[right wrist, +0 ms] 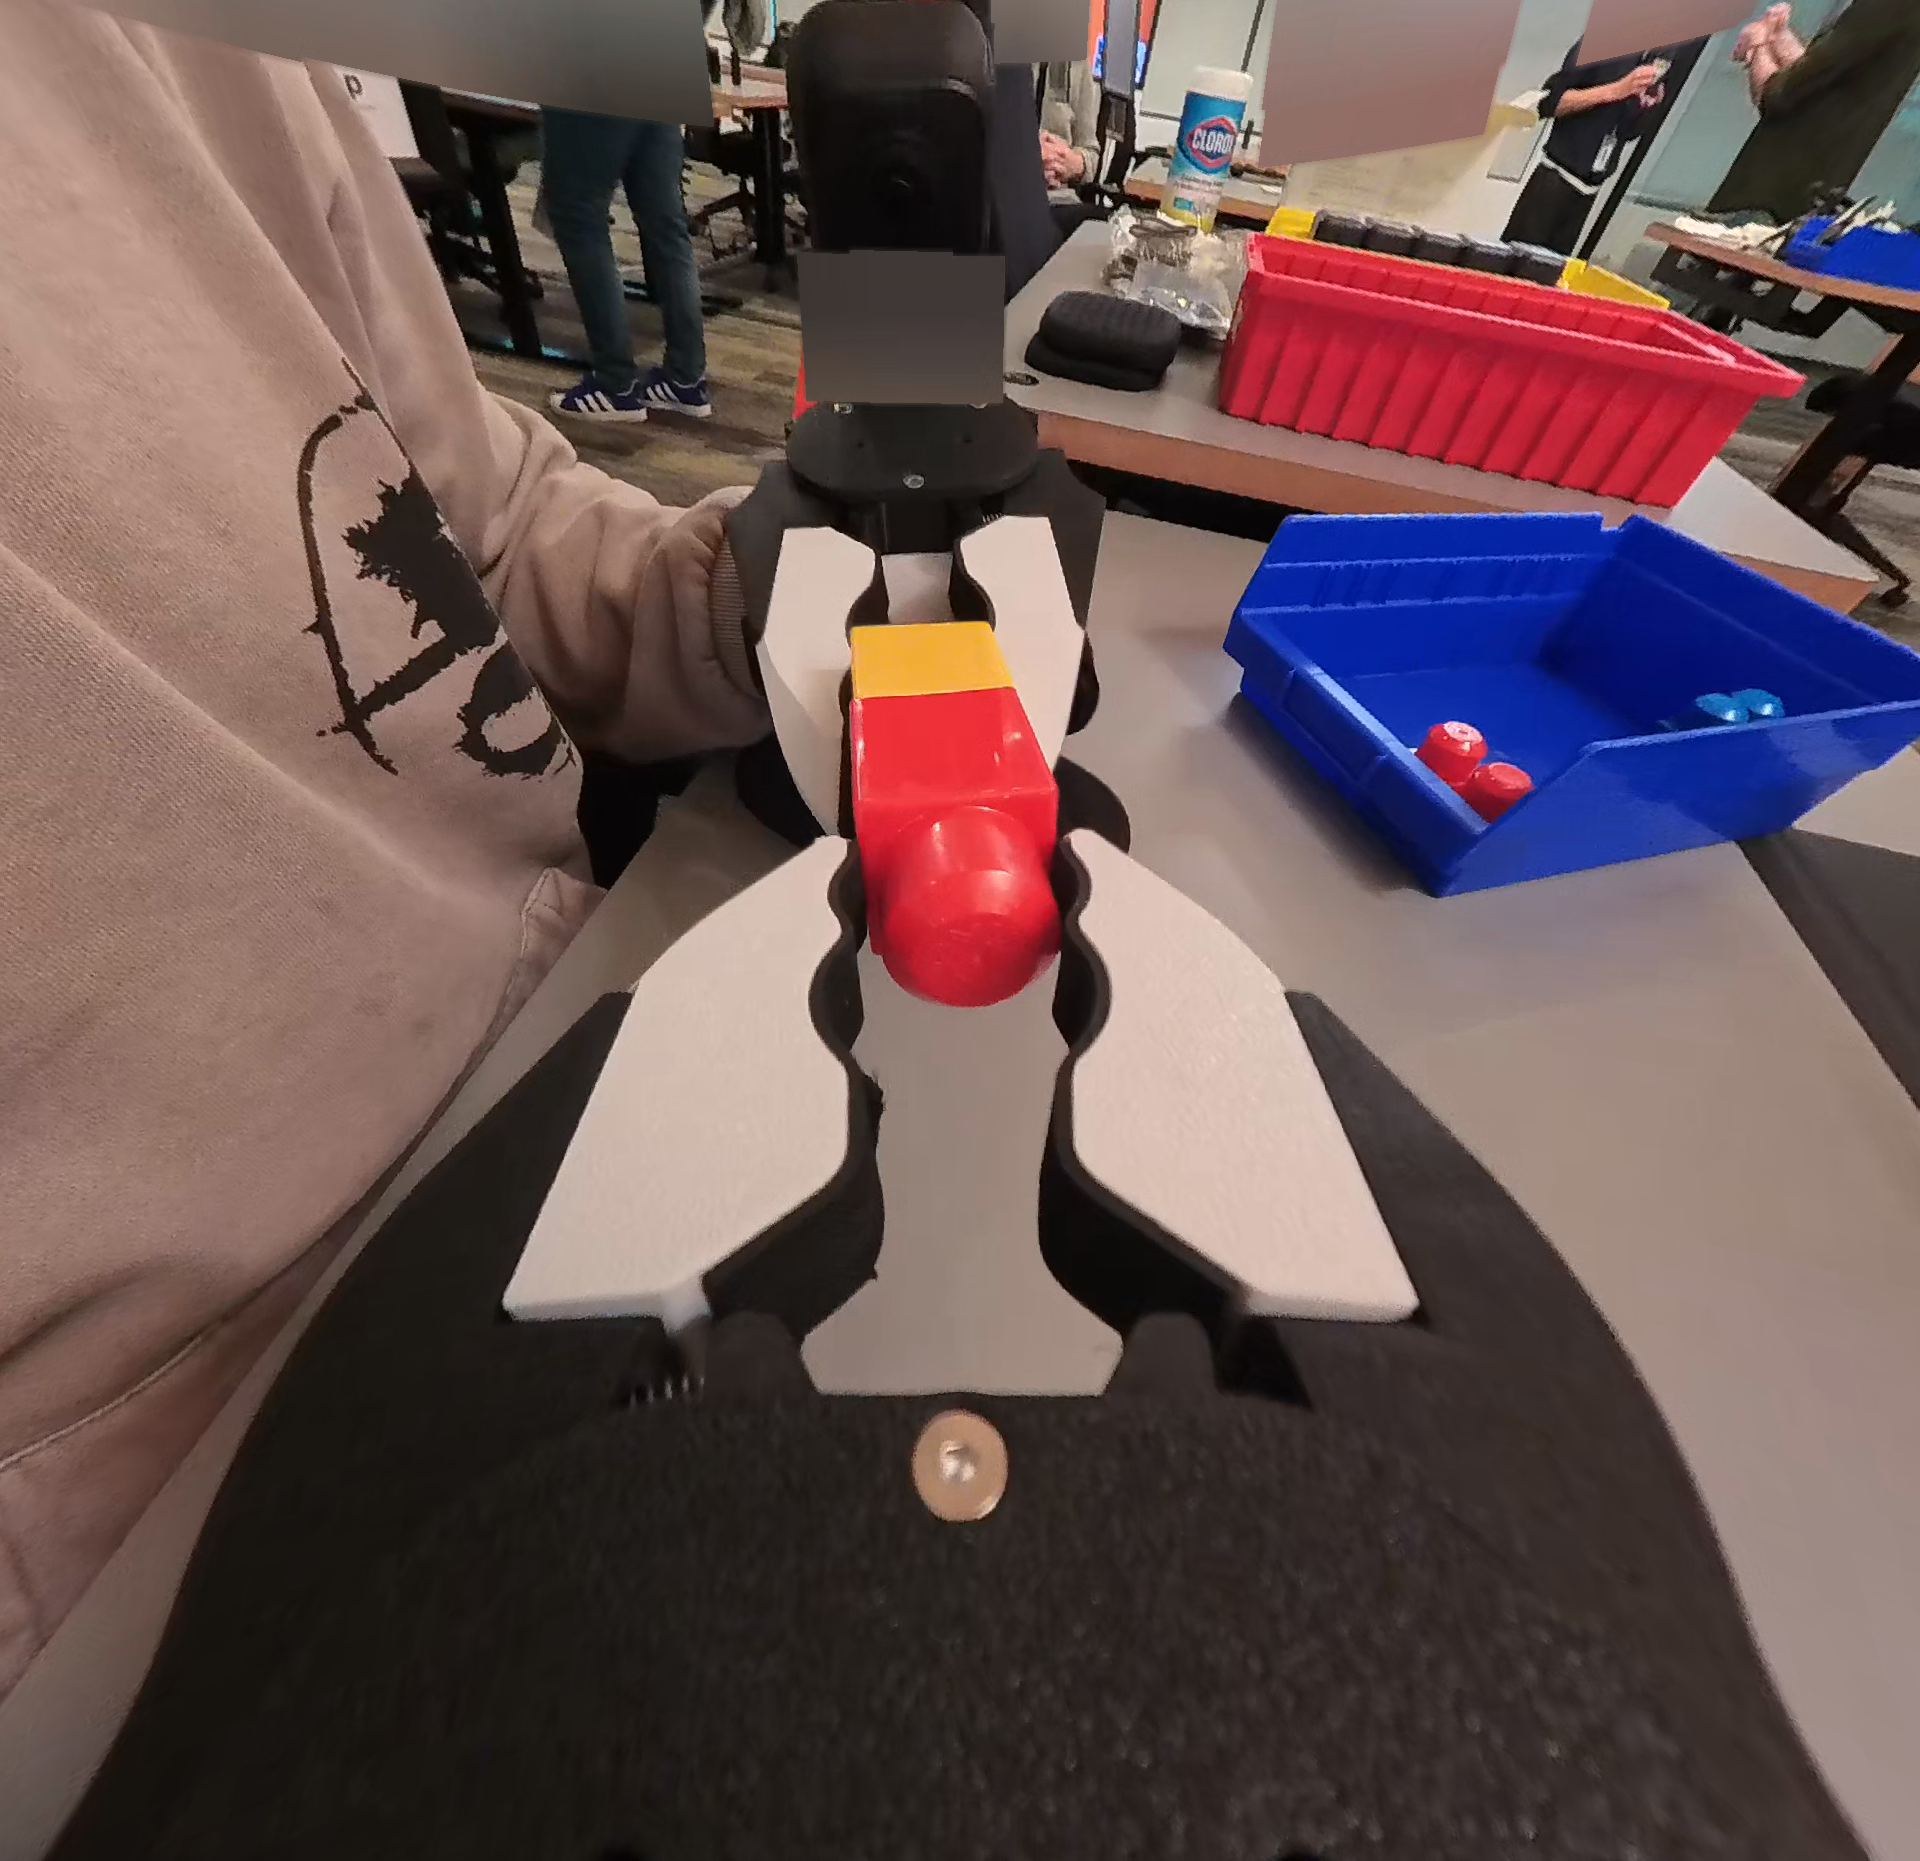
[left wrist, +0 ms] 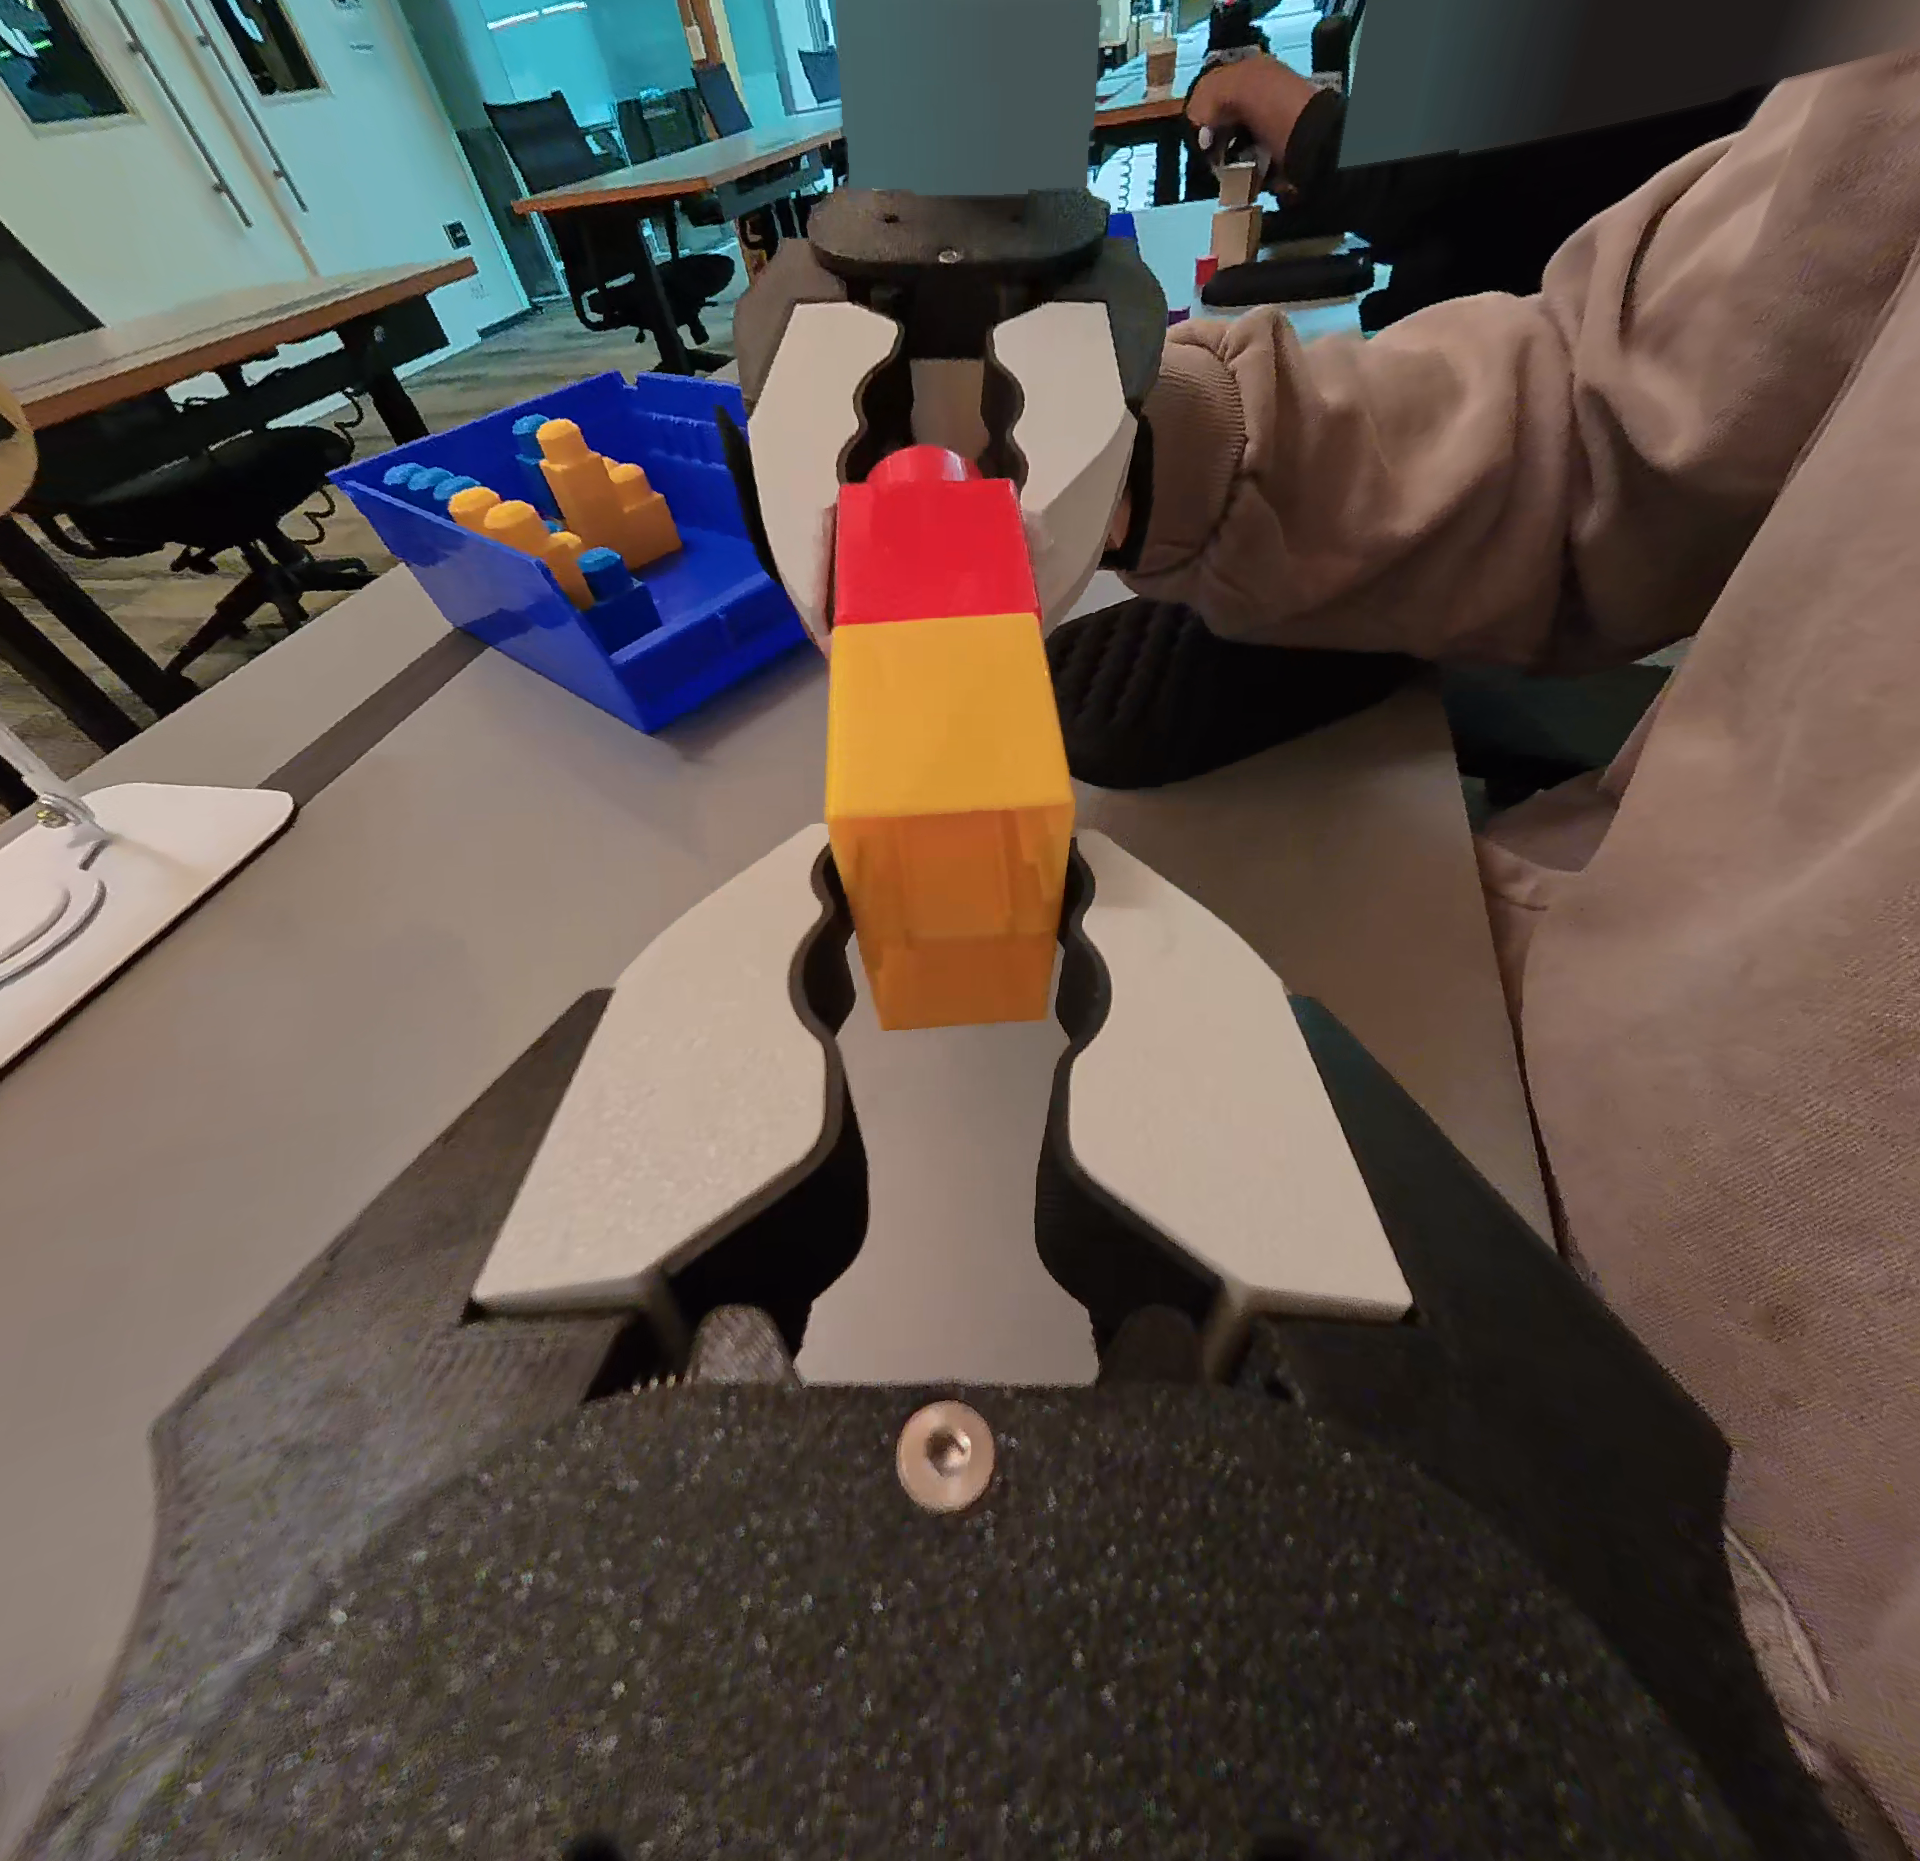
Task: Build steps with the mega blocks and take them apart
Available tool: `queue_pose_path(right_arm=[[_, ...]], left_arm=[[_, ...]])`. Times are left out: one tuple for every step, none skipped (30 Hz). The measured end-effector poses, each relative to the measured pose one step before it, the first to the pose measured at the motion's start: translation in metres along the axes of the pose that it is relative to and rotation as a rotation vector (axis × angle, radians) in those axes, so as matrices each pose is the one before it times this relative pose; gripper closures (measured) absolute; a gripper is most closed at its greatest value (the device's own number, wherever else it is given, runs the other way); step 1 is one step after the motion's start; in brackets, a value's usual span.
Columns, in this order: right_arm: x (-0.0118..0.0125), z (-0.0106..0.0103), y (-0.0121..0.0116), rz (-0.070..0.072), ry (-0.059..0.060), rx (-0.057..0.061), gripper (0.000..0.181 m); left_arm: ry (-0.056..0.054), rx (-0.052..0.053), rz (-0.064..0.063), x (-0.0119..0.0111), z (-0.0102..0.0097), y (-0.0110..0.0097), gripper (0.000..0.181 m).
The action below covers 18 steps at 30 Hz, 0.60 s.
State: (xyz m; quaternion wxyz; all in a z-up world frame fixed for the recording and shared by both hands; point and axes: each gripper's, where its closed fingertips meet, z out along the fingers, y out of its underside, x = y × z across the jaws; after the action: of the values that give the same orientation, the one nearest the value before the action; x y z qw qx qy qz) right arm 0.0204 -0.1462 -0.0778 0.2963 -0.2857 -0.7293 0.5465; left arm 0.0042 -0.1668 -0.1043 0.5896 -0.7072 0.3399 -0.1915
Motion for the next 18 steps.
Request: queue_pose_path(right_arm=[[-0.00040, -0.00066, 0.00109, 0.0034, 0.0019, -0.0023, 0.148], [-0.00059, -0.00061, 0.00120, -0.0016, 0.0037, -0.0024, 0.148], [-0.00033, -0.00059, 0.00100, 0.0014, 0.0040, -0.0020, 0.148], [-0.00052, -0.00064, 0.00105, -0.0003, 0.0027, -0.0025, 0.148], [-0.00059, -0.00062, 0.00089, -0.0032, 0.0038, -0.0016, 0.148], [-0.00058, -0.00072, -0.00031, -0.0061, 0.0060, 0.0050, 0.148], [0.00010, -0.00080, -0.00164, -0.0053, 0.0120, 0.0148, 0.147], [0.00070, -0.00095, -0.00189, 0.0016, 0.0161, 0.0157, 0.147], [0.00124, -0.00102, -0.00111, 0.0045, 0.0203, 0.0082, 0.146], [0.00086, -0.00136, -0.00197, 0.0052, 0.0204, 0.0155, 0.146], [-0.00003, -0.00203, -0.00354, 0.0067, 0.0132, 0.0286, 0.145], [-0.00051, -0.00263, -0.00352, 0.0106, 0.0066, 0.0297, 0.144], [-0.00014, -0.00273, -0.00152, 0.0087, 0.0075, 0.0168, 0.144], [0.00073, -0.00284, 0.00048, 0.0014, 0.0137, 0.0038, 0.144], [0.00022, -0.00284, 0.00048, 0.0026, 0.0095, 0.0063, 0.144], [-0.00103, -0.00305, -0.00175, 0.0144, -0.0018, 0.0216, 0.145], [-0.00101, -0.00265, -0.00294, 0.0176, -0.0035, 0.0287, 0.146], [-0.00121, -0.00173, -0.00226, 0.0112, -0.0041, 0.0211, 0.147]], left_arm=[[0.0015, -0.0039, 0.0013, 0.00047, 0.00114, 0.00094, 0.143], [0.0007, -0.0027, 0.0018, 0.00027, 0.00102, 0.00084, 0.143], [-0.0012, -0.0034, 0.0046, 0.00032, 0.00119, 0.00090, 0.143], [-0.0007, -0.0032, 0.0044, 0.00041, 0.00107, 0.00091, 0.143], [0.0014, 0.0031, 0.0017, 0.00043, 0.00077, 0.00003, 0.143], [0.0028, 0.0145, -0.0038, 0.00009, 0.00007, -0.00157, 0.143], [0.0011, 0.0241, -0.0046, -0.00053, -0.00034, -0.00337, 0.143], [-0.0040, 0.0248, 0.0032, -0.00082, -0.00054, -0.00410, 0.143], [-0.0078, 0.0206, 0.0109, -0.00085, 0.00004, -0.00412, 0.143], [-0.0037, 0.0177, 0.0071, -0.00011, 0.00054, -0.00357, 0.143], [0.0030, 0.0201, -0.0013, 0.00045, 0.00068, -0.00323, 0.143], [0.0056, 0.0237, -0.0059, 0.00066, 0.00061, -0.00290, 0.143], [0.0040, 0.0226, -0.0077, 0.00031, 0.00036, -0.00221, 0.143], [0.0025, 0.0160, -0.0089, -0.00009, 0.00031, -0.00137, 0.143], [0.0046, 0.0055, -0.0058, 0.00032, 0.00063, -0.00004, 0.143], [0.0054, -0.0004, -0.0006, 0.00076, 0.00122, 0.00088, 0.143], [0.0081, -0.0012, 0.0000, 0.00149, 0.00160, 0.00101, 0.143], [0.0081, -0.0001, -0.0027, 0.00148, 0.00205, 0.00116, 0.143]])
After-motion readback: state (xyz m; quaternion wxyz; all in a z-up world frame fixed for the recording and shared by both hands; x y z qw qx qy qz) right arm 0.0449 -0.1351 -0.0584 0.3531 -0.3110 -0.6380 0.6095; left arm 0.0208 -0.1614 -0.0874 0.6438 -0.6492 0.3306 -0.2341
